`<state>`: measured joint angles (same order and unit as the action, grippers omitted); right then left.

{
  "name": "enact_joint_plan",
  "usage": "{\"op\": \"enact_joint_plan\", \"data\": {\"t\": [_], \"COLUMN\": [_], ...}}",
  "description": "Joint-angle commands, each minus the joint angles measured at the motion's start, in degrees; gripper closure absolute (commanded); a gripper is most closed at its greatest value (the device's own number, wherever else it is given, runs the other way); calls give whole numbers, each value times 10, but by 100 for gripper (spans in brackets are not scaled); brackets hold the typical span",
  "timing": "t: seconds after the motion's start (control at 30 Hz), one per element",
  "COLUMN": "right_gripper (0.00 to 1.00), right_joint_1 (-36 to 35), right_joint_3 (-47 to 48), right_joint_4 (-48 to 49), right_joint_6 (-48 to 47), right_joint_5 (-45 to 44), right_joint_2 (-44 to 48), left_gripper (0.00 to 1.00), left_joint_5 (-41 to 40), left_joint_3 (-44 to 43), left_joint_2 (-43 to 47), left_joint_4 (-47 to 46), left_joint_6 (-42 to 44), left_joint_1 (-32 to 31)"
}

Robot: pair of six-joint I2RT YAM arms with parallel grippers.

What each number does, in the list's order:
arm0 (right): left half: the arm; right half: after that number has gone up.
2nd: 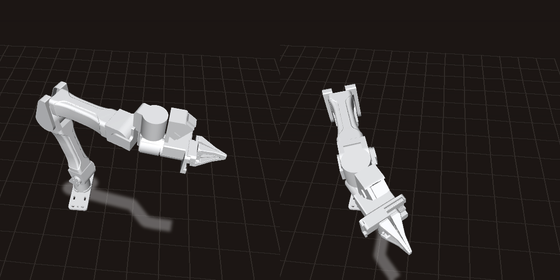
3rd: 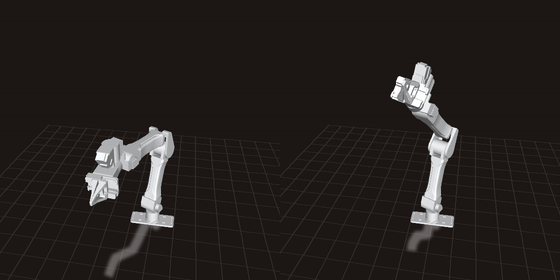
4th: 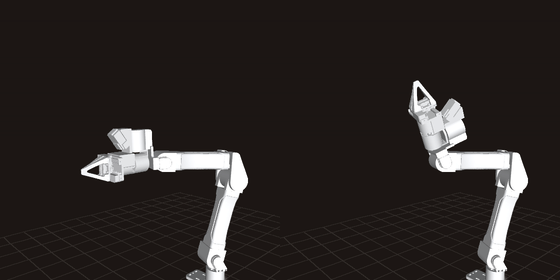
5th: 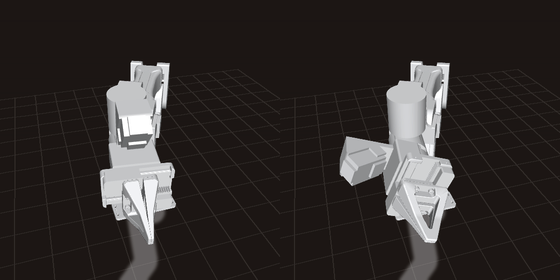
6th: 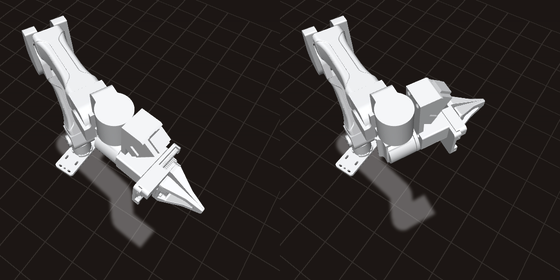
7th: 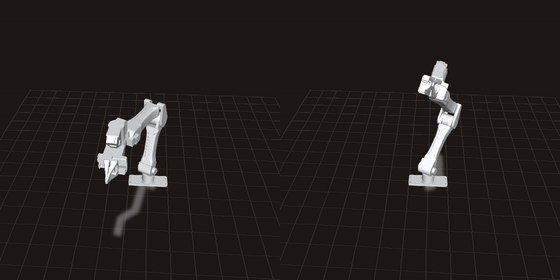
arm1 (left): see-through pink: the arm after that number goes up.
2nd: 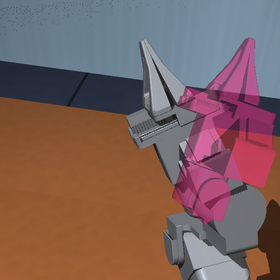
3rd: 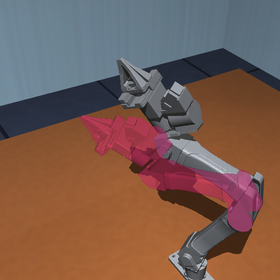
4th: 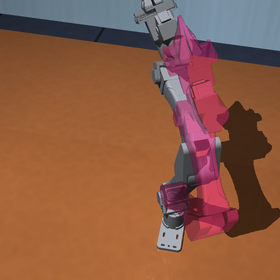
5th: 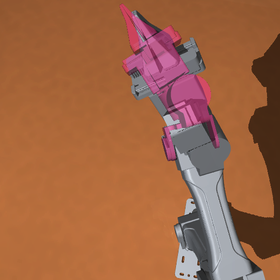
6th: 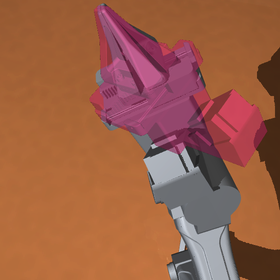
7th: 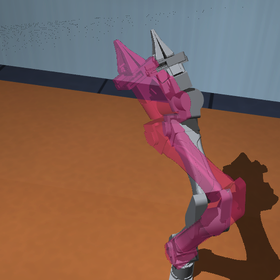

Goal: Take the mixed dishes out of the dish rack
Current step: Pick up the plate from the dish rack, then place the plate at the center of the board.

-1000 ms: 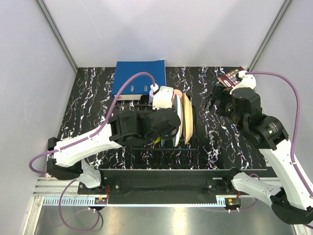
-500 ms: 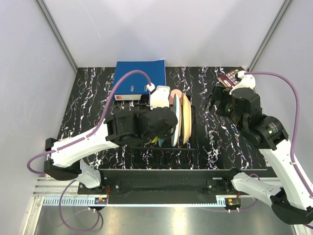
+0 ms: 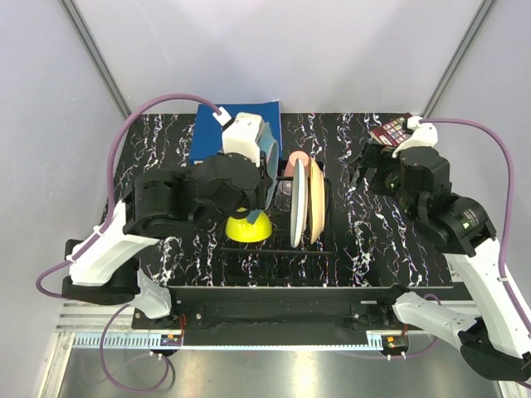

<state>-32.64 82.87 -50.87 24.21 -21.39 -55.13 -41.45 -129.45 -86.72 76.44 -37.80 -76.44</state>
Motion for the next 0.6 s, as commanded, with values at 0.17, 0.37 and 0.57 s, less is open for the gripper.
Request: {"op": "enact_joint_plan", "data": {"t": [0.17,0.37,0.57], "right_gripper": [4,11,21], "right_joint_1": [-5,-4,-4], "right_joint_3": [105,217,280], "right_joint_4": [-13,-68,-81], "right_joint_6": [1,38,64], "right_joint_5": [-19,-15,11], "right_joint_2": [-24,-78,-102], "left_gripper": [100,100,100], "left_joint_5": [-84,-161,-295], "left_joint_3": [-43,-27,206], "left_joint_2": [66,22,36], "left_joint_4": [-175,-273,-658], "left_joint_6": [202,511,949], "left_joint_1": [0,1,-4]}}
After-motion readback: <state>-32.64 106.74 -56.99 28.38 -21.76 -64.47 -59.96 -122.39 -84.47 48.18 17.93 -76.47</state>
